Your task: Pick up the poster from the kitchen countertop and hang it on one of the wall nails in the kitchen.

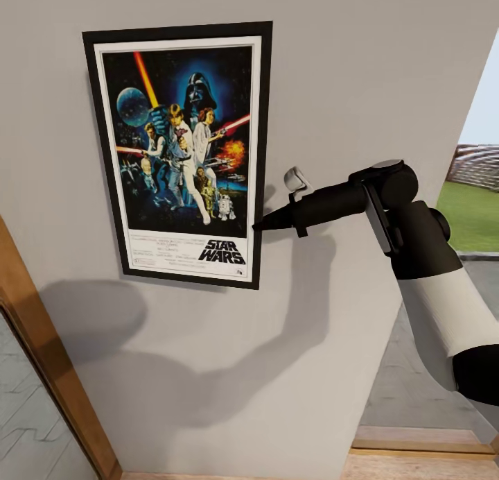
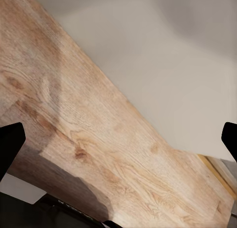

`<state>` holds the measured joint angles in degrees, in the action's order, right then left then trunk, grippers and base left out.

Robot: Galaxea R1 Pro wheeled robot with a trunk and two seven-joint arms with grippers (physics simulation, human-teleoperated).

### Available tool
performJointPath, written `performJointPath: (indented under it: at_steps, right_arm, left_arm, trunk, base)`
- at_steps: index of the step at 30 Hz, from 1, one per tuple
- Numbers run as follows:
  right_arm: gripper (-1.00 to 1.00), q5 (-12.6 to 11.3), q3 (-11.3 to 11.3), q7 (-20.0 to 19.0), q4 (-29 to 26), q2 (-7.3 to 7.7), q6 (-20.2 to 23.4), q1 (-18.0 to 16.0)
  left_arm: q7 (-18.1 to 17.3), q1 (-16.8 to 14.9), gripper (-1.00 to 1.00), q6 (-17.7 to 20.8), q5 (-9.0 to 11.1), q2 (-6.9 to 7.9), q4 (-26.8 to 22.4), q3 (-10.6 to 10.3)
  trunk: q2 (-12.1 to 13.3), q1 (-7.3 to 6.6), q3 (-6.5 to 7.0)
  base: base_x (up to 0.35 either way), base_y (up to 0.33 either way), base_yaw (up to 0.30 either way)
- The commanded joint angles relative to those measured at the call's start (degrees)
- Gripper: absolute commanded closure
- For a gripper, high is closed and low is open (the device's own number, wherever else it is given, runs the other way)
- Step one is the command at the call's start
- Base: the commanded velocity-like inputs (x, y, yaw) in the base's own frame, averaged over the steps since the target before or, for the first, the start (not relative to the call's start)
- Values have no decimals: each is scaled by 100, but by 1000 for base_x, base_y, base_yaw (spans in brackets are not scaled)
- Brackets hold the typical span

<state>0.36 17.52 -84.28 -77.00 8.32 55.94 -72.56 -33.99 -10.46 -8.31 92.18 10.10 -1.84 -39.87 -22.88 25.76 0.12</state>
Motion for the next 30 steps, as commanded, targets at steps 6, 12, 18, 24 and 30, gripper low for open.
performJointPath:
  at_steps: [6, 12, 18, 24, 30]
  right_arm:
    - [100, 1, 6, -35, 1, 3, 83, -4]
    - [100, 2, 6, -35, 1, 3, 83, -4]
    - [100, 8, 6, -34, 1, 3, 83, -4]
    - [100, 8, 6, -35, 1, 3, 83, -4]
    - [100, 8, 6, -35, 1, 3, 83, -4]
  left_arm:
    - [-5, 0, -100, -30, 28, 1, -1, -48]
    - [-7, 0, -100, -30, 28, 1, -1, -50]
    - [-6, 0, -100, -30, 28, 1, -1, -49]
    - [-7, 0, -100, -30, 28, 1, -1, -48]
    - [-6, 0, -100, -30, 28, 1, -1, -49]
  trunk:
    - [-4, 2, -3]
    - [-4, 2, -3]
    - [-4, 2, -3]
    - [-4, 2, -3]
    - [-4, 2, -3]
  base:
    - [0, 0, 0]
    - [0, 0, 0]
    - [84, 0, 0]
    - [38, 0, 0]
    - [6, 0, 0]
